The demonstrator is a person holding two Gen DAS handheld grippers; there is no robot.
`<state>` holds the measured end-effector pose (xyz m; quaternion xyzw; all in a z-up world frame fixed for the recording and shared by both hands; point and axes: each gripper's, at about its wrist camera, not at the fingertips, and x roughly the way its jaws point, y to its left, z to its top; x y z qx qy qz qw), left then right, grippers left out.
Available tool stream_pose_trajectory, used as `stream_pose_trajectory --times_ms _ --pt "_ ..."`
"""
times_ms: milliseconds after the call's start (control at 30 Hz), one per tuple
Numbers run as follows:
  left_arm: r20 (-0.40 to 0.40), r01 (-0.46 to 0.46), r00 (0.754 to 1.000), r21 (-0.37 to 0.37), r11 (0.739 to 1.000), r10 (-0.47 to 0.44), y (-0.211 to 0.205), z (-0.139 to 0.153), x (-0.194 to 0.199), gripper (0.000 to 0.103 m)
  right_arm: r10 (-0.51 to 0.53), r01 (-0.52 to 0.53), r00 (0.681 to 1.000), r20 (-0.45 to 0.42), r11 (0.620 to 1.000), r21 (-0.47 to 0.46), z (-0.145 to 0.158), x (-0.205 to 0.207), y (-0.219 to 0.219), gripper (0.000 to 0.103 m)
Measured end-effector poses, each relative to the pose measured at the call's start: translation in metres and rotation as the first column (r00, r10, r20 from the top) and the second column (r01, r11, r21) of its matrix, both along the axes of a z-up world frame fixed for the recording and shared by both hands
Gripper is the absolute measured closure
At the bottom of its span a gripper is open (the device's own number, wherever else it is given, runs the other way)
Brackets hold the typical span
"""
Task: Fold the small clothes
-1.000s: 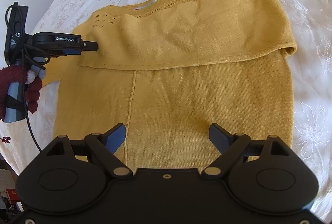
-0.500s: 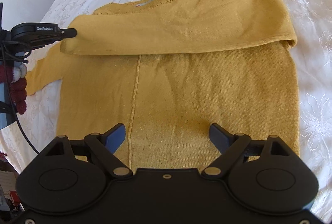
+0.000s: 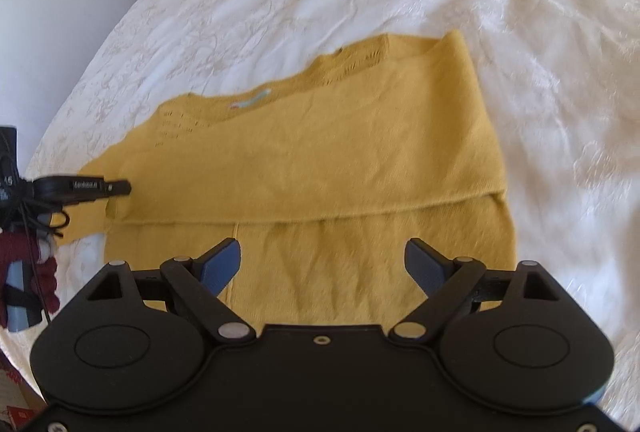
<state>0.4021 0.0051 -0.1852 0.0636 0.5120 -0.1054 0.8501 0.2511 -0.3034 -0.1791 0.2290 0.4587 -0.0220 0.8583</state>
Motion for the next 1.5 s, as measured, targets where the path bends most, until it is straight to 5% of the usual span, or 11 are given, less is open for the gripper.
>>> stream_pose_trajectory --times_ms 267,533,633,700,900,1100,1233,1500 --pt "-0.033 -0.027 0.999 0.002 1.0 0.027 0.002 -0.009 0.004 0.091 -0.044 0.046 0.997 0.068 0.998 -0.034 0.001 0.059 -0.041 0.004" --pt "-0.075 -0.035 0.997 -0.024 0.999 0.033 0.008 -0.019 0.012 0.062 -0.068 0.066 0.997 -0.04 0.997 -0.044 -0.042 0.1 -0.074 0.003" --pt "-0.067 0.011 0.998 -0.025 1.0 -0.013 0.003 -0.023 0.007 0.043 -0.102 0.099 0.993 -0.066 0.994 -0.054 -0.05 0.103 -0.086 0.001" --pt "-0.068 0.038 0.997 -0.026 0.999 -0.039 -0.001 -0.026 0.005 0.024 -0.104 0.098 0.991 -0.085 0.992 -0.073 -0.053 0.104 -0.089 0.001" --pt "-0.081 0.071 0.994 -0.008 0.997 -0.071 -0.013 -0.032 0.003 0.0 -0.131 0.127 0.991 -0.041 0.988 -0.086 -0.033 0.084 -0.083 0.001" --pt "-0.118 0.069 0.991 -0.022 0.997 -0.071 -0.013 -0.03 0.01 0.0 -0.13 0.13 0.992 0.004 0.99 -0.057 -0.008 0.047 -0.065 0.001" --pt "-0.142 0.061 0.987 -0.099 0.993 -0.075 -0.003 -0.018 0.004 0.0 -0.13 0.13 0.991 0.019 0.991 -0.025 0.006 0.02 -0.046 0.001" --pt "-0.072 0.037 0.996 -0.147 0.988 -0.048 0.046 0.018 -0.038 0.0 -0.086 0.086 0.996 -0.007 0.996 0.023 0.016 -0.028 0.003 0.001"
